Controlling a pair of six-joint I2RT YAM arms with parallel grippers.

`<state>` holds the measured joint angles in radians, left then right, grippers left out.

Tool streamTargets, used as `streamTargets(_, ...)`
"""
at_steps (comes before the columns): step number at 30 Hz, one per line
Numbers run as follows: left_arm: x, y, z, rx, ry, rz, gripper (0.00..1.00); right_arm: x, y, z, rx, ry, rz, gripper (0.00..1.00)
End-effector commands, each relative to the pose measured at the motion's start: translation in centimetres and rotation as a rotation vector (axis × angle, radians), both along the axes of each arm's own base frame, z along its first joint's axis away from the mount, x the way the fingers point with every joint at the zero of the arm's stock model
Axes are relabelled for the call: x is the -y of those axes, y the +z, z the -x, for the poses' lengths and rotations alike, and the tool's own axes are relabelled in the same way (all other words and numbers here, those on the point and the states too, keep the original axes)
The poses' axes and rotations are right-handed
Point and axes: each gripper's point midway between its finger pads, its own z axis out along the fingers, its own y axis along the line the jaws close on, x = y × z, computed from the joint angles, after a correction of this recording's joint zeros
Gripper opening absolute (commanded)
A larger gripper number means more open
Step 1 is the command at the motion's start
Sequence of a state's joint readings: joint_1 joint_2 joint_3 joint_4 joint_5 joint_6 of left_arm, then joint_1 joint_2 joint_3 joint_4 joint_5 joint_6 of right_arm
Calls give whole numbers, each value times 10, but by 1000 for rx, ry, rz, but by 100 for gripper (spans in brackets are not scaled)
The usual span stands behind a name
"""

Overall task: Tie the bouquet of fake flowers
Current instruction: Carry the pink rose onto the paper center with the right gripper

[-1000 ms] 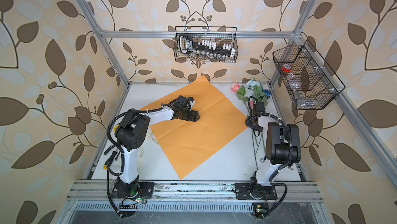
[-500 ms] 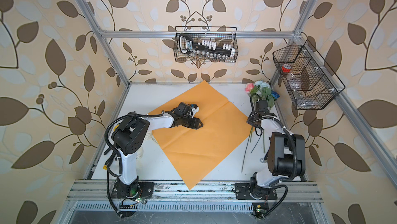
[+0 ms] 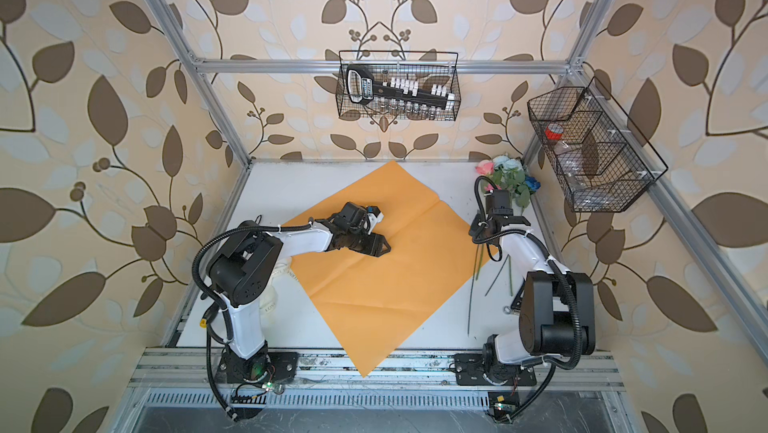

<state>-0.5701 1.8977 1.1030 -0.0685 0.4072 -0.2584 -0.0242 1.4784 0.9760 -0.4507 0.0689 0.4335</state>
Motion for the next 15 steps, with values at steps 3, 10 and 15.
streamTargets(3,-9,59,4,119,25,32,73,-67,46,-28,117,138,-90,0)
streamTargets(10,-67,120,-7,292,319,-31,97,-189,62,-65,187,347,-253,0)
streamTargets(15,-112,149,-10,383,478,-116,99,-256,62,-105,204,455,-322,0)
